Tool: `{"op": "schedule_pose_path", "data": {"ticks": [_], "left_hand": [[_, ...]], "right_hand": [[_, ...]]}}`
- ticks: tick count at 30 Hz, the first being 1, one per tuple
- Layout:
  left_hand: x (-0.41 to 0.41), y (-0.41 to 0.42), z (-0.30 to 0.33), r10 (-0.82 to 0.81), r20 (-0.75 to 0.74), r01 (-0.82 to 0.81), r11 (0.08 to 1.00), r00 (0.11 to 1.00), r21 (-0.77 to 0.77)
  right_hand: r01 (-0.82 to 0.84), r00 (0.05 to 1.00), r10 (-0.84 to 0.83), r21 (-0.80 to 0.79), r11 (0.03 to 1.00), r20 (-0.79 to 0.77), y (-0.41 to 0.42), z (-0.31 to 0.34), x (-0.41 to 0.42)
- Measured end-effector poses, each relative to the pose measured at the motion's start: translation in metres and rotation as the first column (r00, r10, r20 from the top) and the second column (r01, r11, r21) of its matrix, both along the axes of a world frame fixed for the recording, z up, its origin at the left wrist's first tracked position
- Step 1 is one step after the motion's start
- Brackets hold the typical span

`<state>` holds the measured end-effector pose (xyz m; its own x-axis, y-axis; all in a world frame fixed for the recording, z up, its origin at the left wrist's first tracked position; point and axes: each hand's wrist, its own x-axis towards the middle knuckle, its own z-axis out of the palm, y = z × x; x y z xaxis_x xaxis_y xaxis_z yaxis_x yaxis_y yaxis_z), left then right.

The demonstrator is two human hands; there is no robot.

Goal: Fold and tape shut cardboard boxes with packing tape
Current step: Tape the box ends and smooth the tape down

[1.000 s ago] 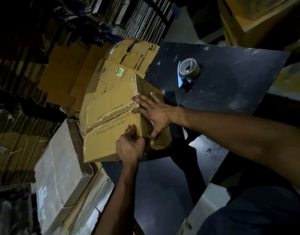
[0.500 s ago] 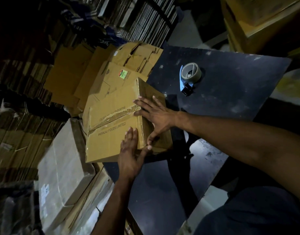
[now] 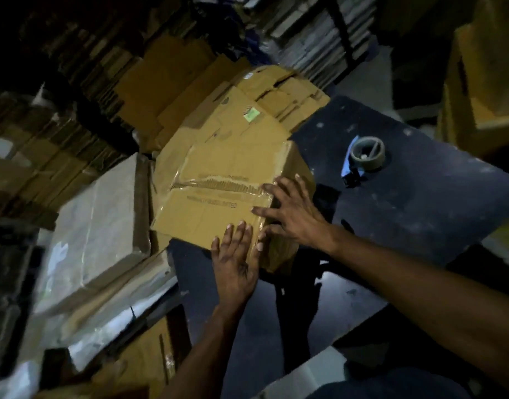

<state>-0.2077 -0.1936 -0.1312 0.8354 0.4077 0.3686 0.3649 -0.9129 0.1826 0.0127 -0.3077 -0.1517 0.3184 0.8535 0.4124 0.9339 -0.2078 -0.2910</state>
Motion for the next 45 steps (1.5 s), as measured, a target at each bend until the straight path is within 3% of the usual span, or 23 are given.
{"op": "schedule_pose_path", "data": {"ticks": [4, 7, 10, 13, 17, 20, 22, 25, 27, 30, 33, 36, 41, 45], "left_hand": [[-0.024, -0.003, -0.003, -0.027, 0.010, 0.026, 0.998, 1.000, 0.063], [-0.048, -0.007, 0.003, -0.037, -0.004, 0.037, 0.998, 0.999, 0.057], [-0.061, -0.020, 0.012, 0.080, 0.115, -0.059, 0.983, 0.990, -0.175], [-0.057, -0.033, 0.031, 0.391, 0.231, -0.241, 0.838, 0.891, -0.489], [-0.033, -0.033, 0.047, 0.672, 0.300, -0.350, 0.653, 0.677, -0.672], [-0.028, -0.013, 0.053, 0.831, 0.283, -0.434, 0.504, 0.479, -0.747], [-0.026, 0.005, 0.062, 0.887, 0.193, -0.536, 0.414, 0.420, -0.736], [-0.013, 0.034, 0.075, 0.929, -0.077, -0.612, 0.174, 0.361, -0.772], [-0.005, 0.045, 0.076, 0.924, -0.209, -0.566, 0.009, 0.320, -0.825], [0.007, 0.049, 0.073, 0.936, -0.222, -0.348, -0.119, 0.274, -0.930], [-0.001, 0.059, 0.052, 0.951, -0.157, -0.183, -0.110, 0.265, -0.977], [-0.009, 0.077, 0.045, 0.960, -0.113, -0.170, -0.070, 0.256, -0.983], [0.034, 0.093, 0.142, 0.914, 0.098, -0.089, 0.144, 0.395, -0.986], [0.104, 0.126, 0.187, 0.800, 0.280, -0.021, 0.343, 0.530, -0.939]], "right_hand": [[-0.063, 0.985, 0.053, 0.053, 0.997, 0.165, -0.006, 0.008, -0.017], [-0.168, 0.947, 0.174, -0.045, 0.985, 0.270, -0.007, 0.015, -0.029], [-0.270, 0.910, 0.286, -0.093, 0.958, 0.301, -0.011, 0.021, -0.045], [-0.330, 0.904, 0.348, -0.115, 0.937, 0.249, -0.015, 0.034, -0.054], [-0.333, 0.943, 0.334, 0.013, 0.943, -0.005, -0.012, 0.069, -0.022], [-0.223, 0.952, 0.216, -0.009, 0.975, -0.219, 0.012, 0.085, 0.038], [-0.181, 0.898, 0.144, -0.050, 0.982, -0.415, 0.035, 0.096, 0.075], [-0.223, 0.843, 0.102, -0.170, 0.960, -0.528, 0.066, 0.114, 0.105], [-0.273, 0.807, 0.070, -0.265, 0.925, -0.586, 0.077, 0.121, 0.107], [-0.313, 0.768, 0.020, -0.348, 0.884, -0.640, 0.096, 0.113, 0.098], [-0.311, 0.743, 0.000, -0.346, 0.885, -0.669, 0.102, 0.111, 0.090], [-0.304, 0.741, 0.027, -0.299, 0.905, -0.671, 0.094, 0.143, 0.090], [-0.198, 0.852, 0.075, -0.186, 0.962, -0.518, 0.092, 0.218, 0.126], [-0.042, 0.933, -0.015, -0.148, 0.988, -0.360, 0.083, 0.284, 0.167]]}}
